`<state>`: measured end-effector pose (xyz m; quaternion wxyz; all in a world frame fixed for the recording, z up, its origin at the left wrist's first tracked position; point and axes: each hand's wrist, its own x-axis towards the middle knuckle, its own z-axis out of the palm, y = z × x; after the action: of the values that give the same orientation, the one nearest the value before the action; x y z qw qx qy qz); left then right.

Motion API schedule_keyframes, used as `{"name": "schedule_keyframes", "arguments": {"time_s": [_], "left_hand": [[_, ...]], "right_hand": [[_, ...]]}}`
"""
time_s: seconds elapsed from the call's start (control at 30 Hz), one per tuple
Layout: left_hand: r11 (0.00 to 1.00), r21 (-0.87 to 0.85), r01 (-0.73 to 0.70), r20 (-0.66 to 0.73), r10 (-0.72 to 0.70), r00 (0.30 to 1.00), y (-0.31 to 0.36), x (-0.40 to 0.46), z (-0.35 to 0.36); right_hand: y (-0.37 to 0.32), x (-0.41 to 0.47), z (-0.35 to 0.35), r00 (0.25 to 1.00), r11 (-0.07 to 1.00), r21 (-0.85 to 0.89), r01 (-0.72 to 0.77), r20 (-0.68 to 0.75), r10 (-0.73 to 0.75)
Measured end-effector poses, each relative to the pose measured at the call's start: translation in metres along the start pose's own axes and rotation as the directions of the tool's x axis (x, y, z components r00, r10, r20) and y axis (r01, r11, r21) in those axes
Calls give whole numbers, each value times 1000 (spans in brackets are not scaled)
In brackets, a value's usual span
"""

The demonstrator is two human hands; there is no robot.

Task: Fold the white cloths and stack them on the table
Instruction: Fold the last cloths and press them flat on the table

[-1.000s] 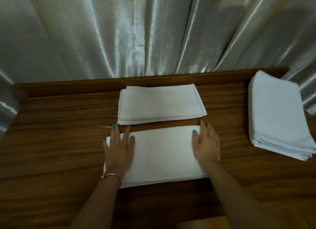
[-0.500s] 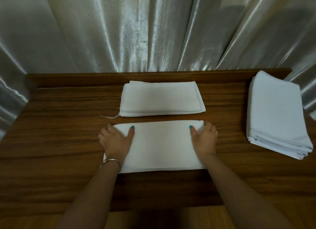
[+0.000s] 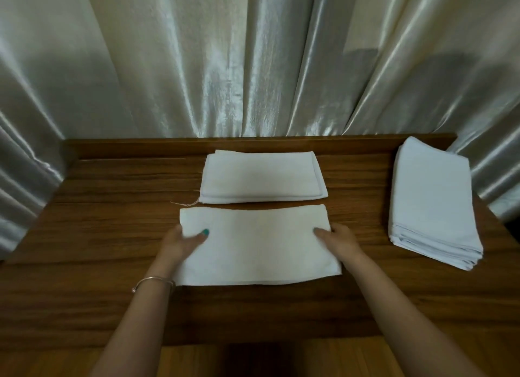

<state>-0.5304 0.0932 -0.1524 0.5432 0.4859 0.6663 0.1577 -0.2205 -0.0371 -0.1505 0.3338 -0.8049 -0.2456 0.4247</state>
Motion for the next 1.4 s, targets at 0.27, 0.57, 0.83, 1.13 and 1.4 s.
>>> {"name": "schedule_keyframes", "arguments": {"time_s": [0.27, 0.57, 0.83, 1.13, 1.4], "left_hand": [[906, 63, -418, -13, 419, 908, 79, 20, -29], [879, 141, -456, -140, 474, 869, 151, 127, -12], [948, 126, -293, -123, 308, 943, 112, 174, 28], [565, 763, -315, -347, 769, 537, 126, 141, 53], [529, 804, -272, -51, 516, 855, 105, 161, 79]], "right_hand": [[-67, 18, -32, 912, 934, 16, 356, -222, -344], [-128, 134, -32, 887, 945, -227, 234, -348, -303], [-77, 187, -12, 933, 933, -357, -34, -345, -98], [-106, 161, 8, 629, 519, -786, 336, -223, -745], [-90, 187, 33, 862, 410, -846, 342, 109, -495]]}}
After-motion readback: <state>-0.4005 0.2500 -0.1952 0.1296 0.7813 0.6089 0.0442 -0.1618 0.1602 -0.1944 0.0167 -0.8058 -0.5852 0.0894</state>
